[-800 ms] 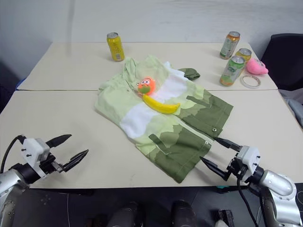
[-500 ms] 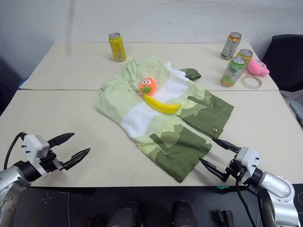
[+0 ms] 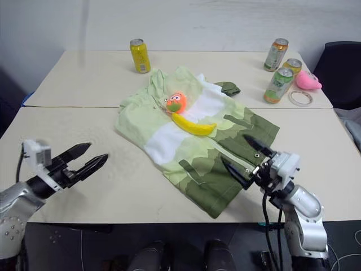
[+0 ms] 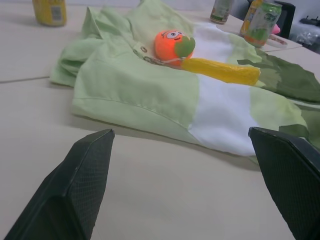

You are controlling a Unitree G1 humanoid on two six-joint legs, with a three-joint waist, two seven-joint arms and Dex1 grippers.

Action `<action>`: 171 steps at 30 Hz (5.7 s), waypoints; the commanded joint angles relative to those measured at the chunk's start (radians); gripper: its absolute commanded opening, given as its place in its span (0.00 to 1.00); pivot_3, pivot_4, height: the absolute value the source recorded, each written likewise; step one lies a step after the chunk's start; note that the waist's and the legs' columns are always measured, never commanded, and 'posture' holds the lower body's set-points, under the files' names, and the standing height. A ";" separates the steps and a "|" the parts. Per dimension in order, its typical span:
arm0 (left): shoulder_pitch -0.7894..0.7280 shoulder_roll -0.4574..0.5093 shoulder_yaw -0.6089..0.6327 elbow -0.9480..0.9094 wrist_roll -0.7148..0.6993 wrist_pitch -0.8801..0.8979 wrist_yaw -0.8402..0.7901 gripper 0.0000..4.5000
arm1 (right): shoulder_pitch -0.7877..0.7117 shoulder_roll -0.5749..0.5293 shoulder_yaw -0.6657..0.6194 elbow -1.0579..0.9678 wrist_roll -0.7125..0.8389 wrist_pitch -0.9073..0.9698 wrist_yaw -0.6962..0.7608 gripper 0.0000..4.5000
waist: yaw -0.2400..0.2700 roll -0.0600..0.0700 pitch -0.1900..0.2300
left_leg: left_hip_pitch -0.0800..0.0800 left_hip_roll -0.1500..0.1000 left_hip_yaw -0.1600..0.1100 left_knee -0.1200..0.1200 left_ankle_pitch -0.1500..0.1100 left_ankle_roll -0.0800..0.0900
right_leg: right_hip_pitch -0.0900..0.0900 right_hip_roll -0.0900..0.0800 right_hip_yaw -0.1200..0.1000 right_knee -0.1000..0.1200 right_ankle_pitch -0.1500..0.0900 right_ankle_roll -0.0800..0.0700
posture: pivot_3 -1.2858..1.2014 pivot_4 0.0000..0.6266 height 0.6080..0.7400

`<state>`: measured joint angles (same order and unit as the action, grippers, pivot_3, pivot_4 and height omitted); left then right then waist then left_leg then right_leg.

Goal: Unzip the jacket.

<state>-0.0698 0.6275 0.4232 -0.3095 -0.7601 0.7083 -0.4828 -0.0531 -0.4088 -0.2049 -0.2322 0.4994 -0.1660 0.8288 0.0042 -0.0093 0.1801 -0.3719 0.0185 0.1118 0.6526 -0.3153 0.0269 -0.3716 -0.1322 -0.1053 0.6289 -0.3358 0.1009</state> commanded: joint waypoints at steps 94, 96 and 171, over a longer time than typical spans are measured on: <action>0.111 0.173 0.008 -0.011 0.067 -0.230 -0.521 1.00 | -0.307 -0.509 -0.101 0.747 -0.268 0.273 -0.057 0.19 | -0.018 -0.002 0.002 | -0.005 0.001 0.000 0.006 0.000 0.001 | -0.001 0.000 -0.002 -0.001 -0.001 -0.001 | 0.52 0.24 1.00; 0.083 0.175 -0.009 0.026 0.083 -0.245 -0.528 1.00 | -0.369 -0.494 -0.076 0.894 -0.296 0.232 -0.056 0.19 | -0.028 0.000 0.002 | -0.005 0.001 0.002 0.006 0.001 0.001 | -0.003 0.001 -0.001 -0.001 -0.001 -0.001 | 0.52 0.24 1.00; -0.101 0.181 -0.450 0.674 0.591 -0.577 -0.491 1.00 | -0.014 -0.467 -0.310 0.417 -0.164 0.375 -0.015 0.01 | -0.027 0.027 -0.016 | 0.019 0.000 0.009 -0.006 -0.003 0.001 | 0.012 -0.002 0.002 -0.003 -0.001 0.000 | 0.52 0.24 1.00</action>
<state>-0.2175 0.7870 0.0168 0.2505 -0.2696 0.1131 -0.9828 -0.0539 -0.8332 -0.4216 0.1742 0.3241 0.2215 0.8529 -0.0229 0.0173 0.1640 -0.3531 0.0188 0.1206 0.6463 -0.3179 0.0278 -0.3594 -0.1342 -0.1030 0.6260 -0.3365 0.1012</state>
